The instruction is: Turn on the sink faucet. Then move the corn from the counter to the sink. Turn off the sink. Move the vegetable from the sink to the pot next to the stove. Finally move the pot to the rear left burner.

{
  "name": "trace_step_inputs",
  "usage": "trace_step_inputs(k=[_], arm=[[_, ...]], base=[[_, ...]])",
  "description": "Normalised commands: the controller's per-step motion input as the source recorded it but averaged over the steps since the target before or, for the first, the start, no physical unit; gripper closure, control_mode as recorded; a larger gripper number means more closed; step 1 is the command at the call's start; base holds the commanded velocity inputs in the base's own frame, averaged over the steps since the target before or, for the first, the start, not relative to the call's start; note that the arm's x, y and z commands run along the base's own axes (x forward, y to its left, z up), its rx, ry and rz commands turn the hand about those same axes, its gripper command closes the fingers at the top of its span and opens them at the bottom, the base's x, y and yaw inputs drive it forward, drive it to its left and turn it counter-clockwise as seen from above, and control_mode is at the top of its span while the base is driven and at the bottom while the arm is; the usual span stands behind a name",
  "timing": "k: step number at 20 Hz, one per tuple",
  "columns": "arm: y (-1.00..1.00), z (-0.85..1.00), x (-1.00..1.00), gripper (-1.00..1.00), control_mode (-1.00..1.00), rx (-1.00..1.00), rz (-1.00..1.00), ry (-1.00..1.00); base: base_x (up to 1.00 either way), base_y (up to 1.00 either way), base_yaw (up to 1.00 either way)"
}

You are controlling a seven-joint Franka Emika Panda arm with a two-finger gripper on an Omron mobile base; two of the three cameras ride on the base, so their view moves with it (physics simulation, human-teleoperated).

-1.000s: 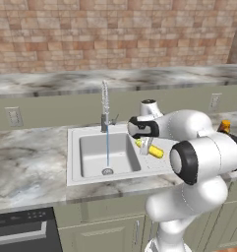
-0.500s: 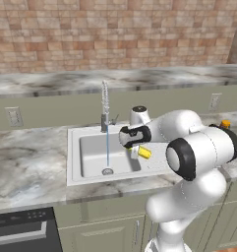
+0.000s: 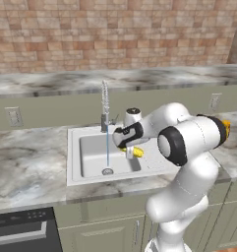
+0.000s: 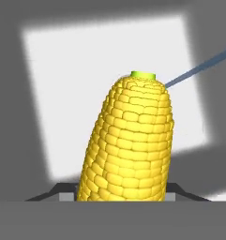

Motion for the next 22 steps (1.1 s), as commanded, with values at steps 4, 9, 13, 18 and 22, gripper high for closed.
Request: trace_step_inputs(k=[4,9,13,18,22], arm=[[0.29,-0.20,0.35,1.00,-1.00,0.03,0.12,0.00],[0.16,-0.21,0.20,1.00,-1.00,0.06,0.08,0.00],[0.16,-0.25,0.29,1.00,-1.00,0.03,0.06,0.00],[0.20,-0.36,0.23,1.00,-1.00,0.00,0.05,0.00],[0.24,-0.36,0.12,1.00,-1.00,0.00,0.02,0.00]], base=[[0.00,0.00,0.00],[0.00,0.00,0.00],[0.00,0.00,0.00],[0.00,0.00,0.00],[0.00,0.00,0.00]])
